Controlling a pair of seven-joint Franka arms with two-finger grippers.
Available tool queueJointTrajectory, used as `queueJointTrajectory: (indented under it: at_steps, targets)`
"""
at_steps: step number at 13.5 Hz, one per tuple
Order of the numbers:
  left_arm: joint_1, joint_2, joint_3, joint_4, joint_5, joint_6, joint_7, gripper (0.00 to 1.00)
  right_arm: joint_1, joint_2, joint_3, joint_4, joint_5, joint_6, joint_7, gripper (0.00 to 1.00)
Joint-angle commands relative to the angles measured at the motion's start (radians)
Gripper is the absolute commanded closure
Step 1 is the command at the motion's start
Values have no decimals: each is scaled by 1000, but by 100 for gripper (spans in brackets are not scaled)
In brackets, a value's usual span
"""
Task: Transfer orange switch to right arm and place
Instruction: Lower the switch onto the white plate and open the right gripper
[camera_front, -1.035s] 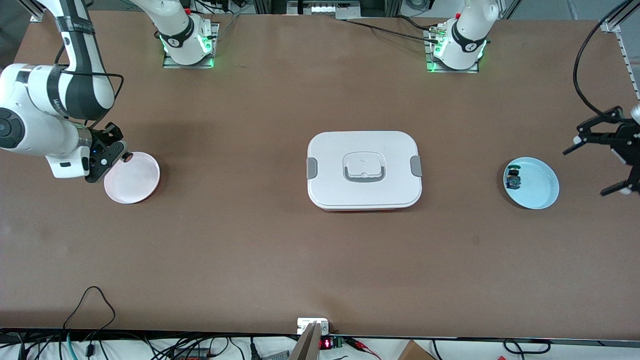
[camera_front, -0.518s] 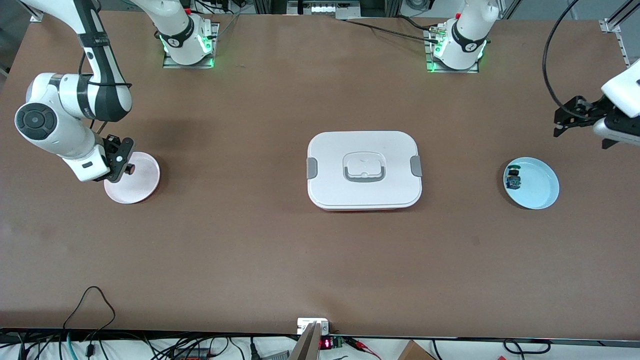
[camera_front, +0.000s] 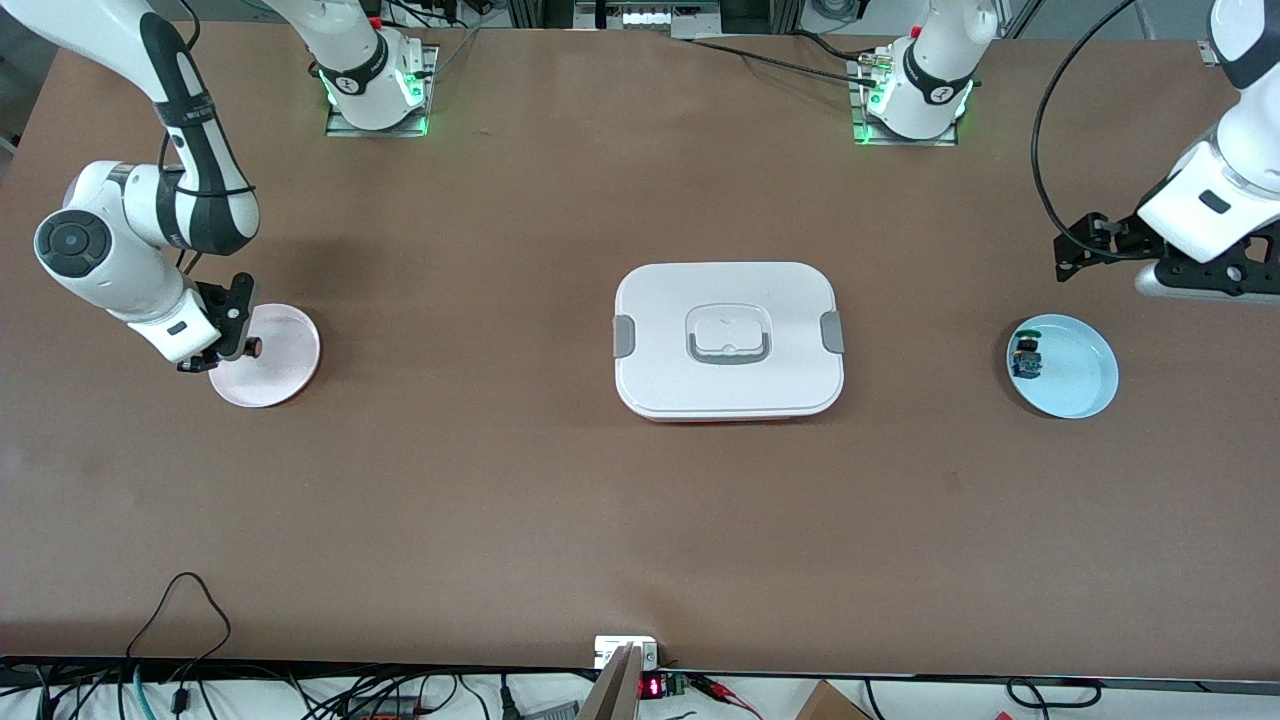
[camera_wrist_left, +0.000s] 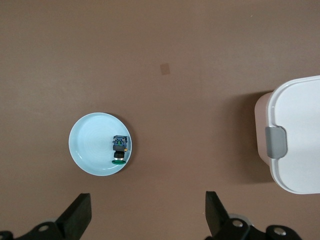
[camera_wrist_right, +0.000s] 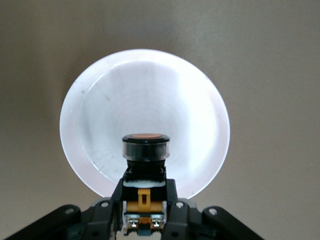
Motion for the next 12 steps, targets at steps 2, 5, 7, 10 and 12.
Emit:
queueJointTrajectory:
  at_steps: [2,5,7,10,12]
  targets:
    - [13,-19,-15,27,-8,-72,-3,0,-20,16,9,-47,-4,76,-25,99]
    - [19,-1,-14,61,-65,-74,-7,0,-20,32,9,-81,-4,133,-25,99]
    - [19,22,-14,122,-73,-101,-20,0,-20,41,12,-81,-1,137,-25,99]
    - [40,25,-1,138,-71,-103,-17,0,-20,59,38,-83,3,152,-25,89]
    - [60,27,-1,141,-73,-101,-15,0,-20,73,42,-83,2,180,-25,83]
